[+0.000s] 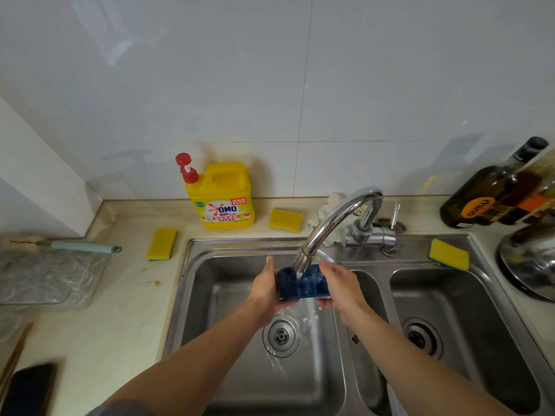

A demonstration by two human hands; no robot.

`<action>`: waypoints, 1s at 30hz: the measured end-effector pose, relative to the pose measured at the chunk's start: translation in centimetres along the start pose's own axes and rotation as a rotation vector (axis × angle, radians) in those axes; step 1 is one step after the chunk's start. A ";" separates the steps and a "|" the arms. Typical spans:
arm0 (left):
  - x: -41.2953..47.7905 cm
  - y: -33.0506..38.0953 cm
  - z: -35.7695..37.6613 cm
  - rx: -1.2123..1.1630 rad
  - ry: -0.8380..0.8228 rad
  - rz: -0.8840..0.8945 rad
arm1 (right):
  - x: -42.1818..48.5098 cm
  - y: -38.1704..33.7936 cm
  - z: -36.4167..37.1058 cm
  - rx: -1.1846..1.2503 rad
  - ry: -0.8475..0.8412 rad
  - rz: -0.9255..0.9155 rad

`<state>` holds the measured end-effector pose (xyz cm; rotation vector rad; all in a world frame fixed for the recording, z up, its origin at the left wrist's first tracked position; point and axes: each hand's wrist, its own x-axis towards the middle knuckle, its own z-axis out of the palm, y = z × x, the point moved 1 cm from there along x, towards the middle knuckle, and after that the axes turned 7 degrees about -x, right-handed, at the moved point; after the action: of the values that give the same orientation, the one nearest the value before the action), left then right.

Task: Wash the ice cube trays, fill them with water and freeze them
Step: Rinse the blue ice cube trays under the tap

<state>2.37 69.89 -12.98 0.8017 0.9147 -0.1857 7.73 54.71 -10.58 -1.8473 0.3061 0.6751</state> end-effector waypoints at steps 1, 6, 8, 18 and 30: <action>0.1 0.0 -0.1 -0.036 -0.016 -0.023 | -0.1 -0.1 0.0 -0.014 -0.012 -0.021; 0.3 -0.5 -0.2 -0.145 -0.144 -0.101 | -0.6 -0.9 -0.4 -0.003 0.046 -0.113; 0.4 -0.7 -0.1 -0.145 -0.182 -0.106 | -0.6 -1.0 -0.8 0.007 0.072 -0.121; 0.5 -0.7 0.0 -0.112 -0.212 -0.074 | -0.7 -1.0 -1.5 -0.006 0.083 -0.137; -2.5 3.8 -1.4 0.432 -0.009 0.553 | -0.9 -0.8 2.8 0.444 -0.267 0.208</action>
<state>1.68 73.12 -9.47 1.4223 0.6182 0.1045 6.56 57.51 -10.14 -1.2973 0.4366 0.9064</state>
